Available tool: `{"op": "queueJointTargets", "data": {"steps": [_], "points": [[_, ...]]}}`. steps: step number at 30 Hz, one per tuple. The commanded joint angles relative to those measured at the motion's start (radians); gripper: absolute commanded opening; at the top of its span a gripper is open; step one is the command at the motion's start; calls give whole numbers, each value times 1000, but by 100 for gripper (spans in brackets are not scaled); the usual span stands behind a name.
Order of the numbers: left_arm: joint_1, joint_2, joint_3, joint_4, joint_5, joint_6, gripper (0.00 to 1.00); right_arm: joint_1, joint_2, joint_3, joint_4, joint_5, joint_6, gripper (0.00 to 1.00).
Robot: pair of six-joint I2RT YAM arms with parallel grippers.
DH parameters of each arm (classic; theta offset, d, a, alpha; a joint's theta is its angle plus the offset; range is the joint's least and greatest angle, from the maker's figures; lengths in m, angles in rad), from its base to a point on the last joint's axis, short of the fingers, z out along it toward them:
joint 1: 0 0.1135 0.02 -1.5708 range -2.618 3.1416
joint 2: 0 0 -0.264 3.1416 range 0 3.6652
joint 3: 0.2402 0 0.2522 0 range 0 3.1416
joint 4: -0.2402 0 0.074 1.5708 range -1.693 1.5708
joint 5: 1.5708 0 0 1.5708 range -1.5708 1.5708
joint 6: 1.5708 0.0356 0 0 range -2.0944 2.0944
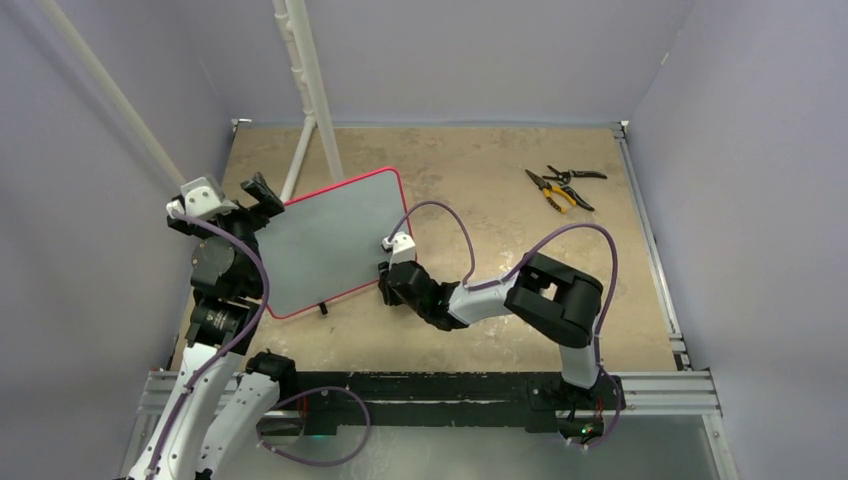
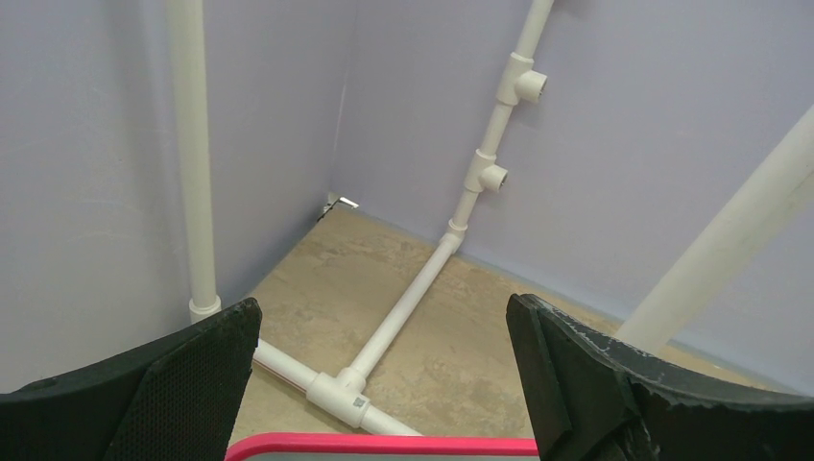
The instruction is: Write a sentence on the whiteboard
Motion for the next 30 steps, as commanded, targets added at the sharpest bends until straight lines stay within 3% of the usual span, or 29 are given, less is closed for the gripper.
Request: {"op": "queueJointTargets", "data": {"steps": [1,9,15,23,30], "points": [[0,-7,-4,22,13,-11,99,4,6,29,-13,53,4,29],[0,-5,-2,20,9,-11,99,2,-49,-22,-65,79,35,0],[0,-32,11,-15,9,-28,99,-29,-86,-65,-88,131,37,0],[0,16,150,-118,13,-78,99,-148,-148,-146,-47,132,-40,0],[0,48,165,-87,28,-72,99,-212,-168,-198,5,160,-107,0]]}}
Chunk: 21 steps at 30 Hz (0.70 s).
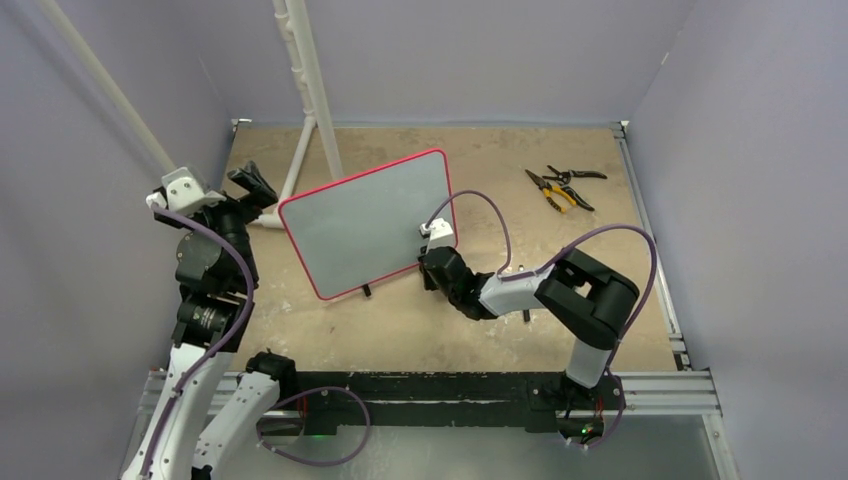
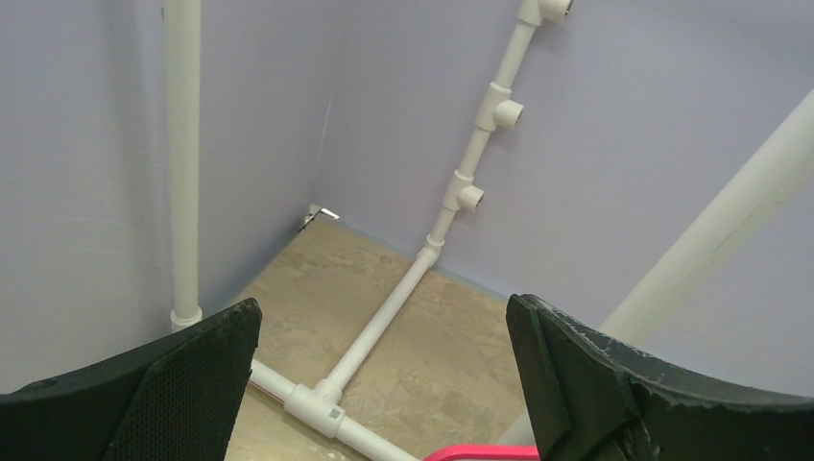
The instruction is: Write a sentence on the whiteboard
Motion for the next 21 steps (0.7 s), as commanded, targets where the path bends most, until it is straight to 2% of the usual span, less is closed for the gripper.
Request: {"op": "queueJointTargets", "data": {"steps": [1,12,19,21], "points": [[0,26,29,14,19,-14,99,-57,-24,-30,22,122,-32,0],[0,48,11,27,32,5,99,-144,-26,-48,78,102,-64,1],[0,55,-80,109,2,54,99,-135,-89,-75,88,79,-86,44],[0,64,-83,86,-4,33,99,-127,-123,-91,82,60,-80,53]]}}
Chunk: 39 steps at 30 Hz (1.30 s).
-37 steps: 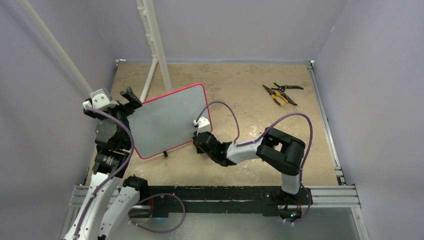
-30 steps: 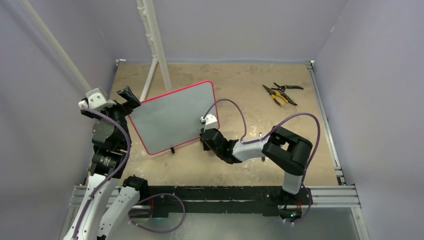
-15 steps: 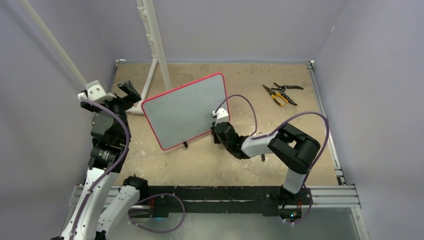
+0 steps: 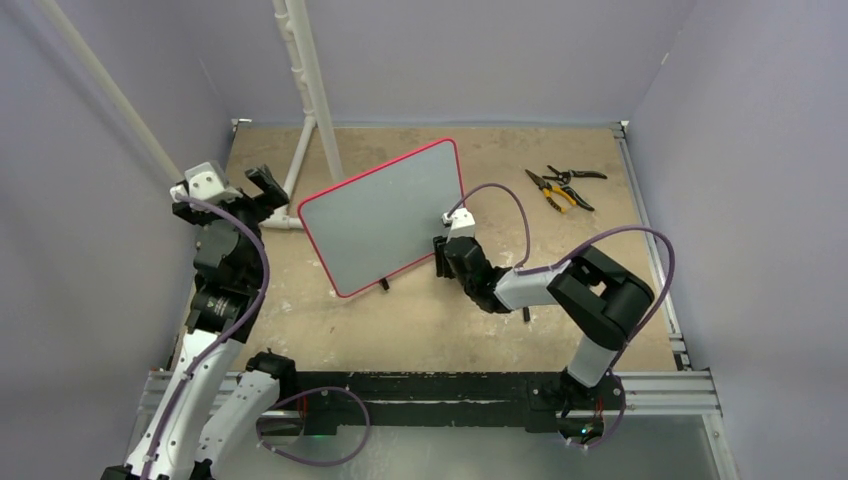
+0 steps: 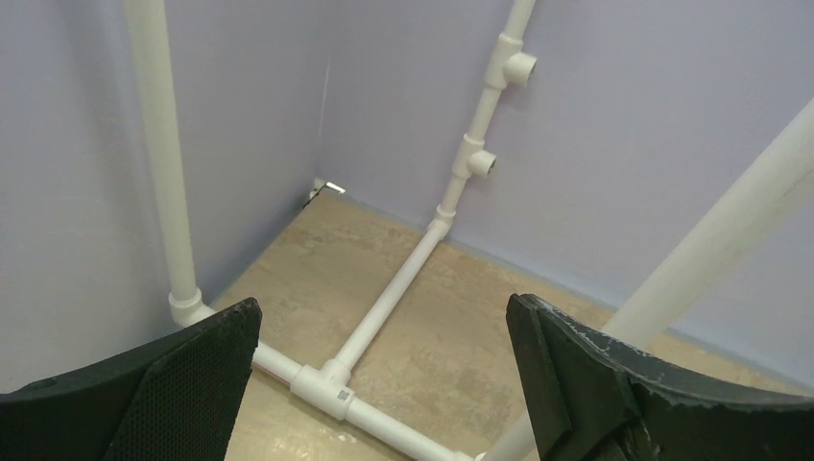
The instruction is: Write a sentence on the whiteboard
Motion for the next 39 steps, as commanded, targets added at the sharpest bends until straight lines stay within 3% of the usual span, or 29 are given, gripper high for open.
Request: {"op": "queueJointTargets", "data": {"steps": [1,7,10,17,22,30,39], "points": [[0,18,-29,21,-6,7,99,0,-108,-38,1,42,7,55],[1,28,-30,4,6,-9,99,80,-244,-73,-125,-10,45,68],[0,24,-39,-1,0,-15,99,85,-338,-89,-249,-41,143,74],[0,23,-40,-11,-10,-25,99,40,-534,-54,-551,-49,324,77],[0,29,-46,-6,-10,-18,99,-141,-546,-28,-737,-136,386,69],[0,39,-34,-12,-14,-8,99,-344,-492,-10,-857,-121,441,61],[0,48,-31,-12,27,-31,99,-402,-406,7,-862,-82,429,58]]}}
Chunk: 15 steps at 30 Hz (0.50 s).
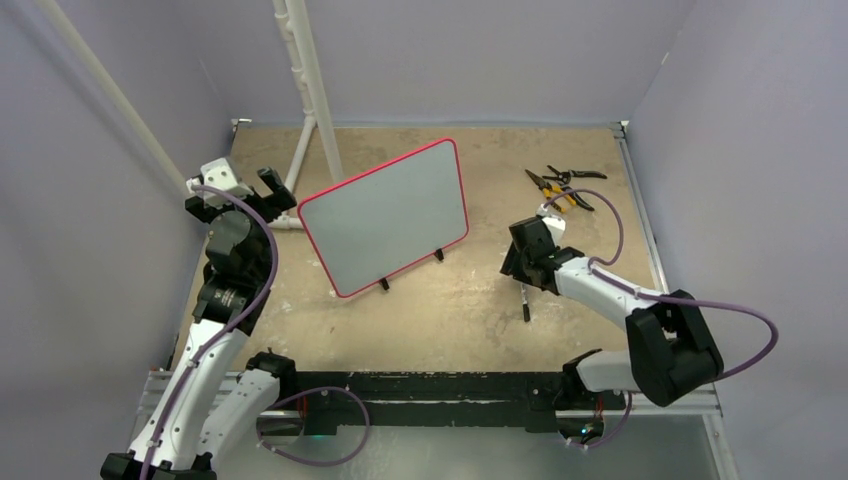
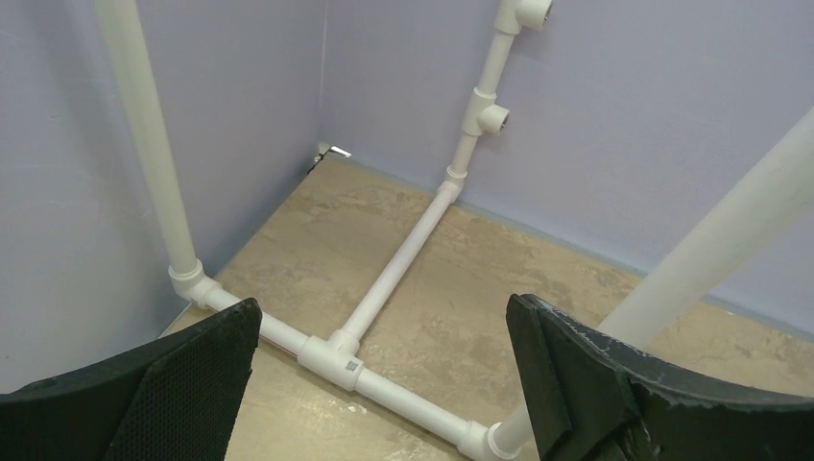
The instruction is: Write a sentence on the whiteboard
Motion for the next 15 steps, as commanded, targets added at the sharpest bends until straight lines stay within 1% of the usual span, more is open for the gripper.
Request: {"op": "queueJointTargets", "data": {"steps": [1,7,10,14,15], "points": [[0,5,4,-5,29,-18,99,-15,22,29,-2,25,20,58],[0,3,3,-14,48,-20,99,-26,62,22,26,-17,0,53],[0,2,3,-14,67,-21,99,-27,78,23,31,-43,-8,48],[0,11,3,-11,80,-16,99,-27,78,10,46,-78,-13,35],[0,16,3,-11,87,-12,99,-26,74,4,52,-85,-12,29]]}}
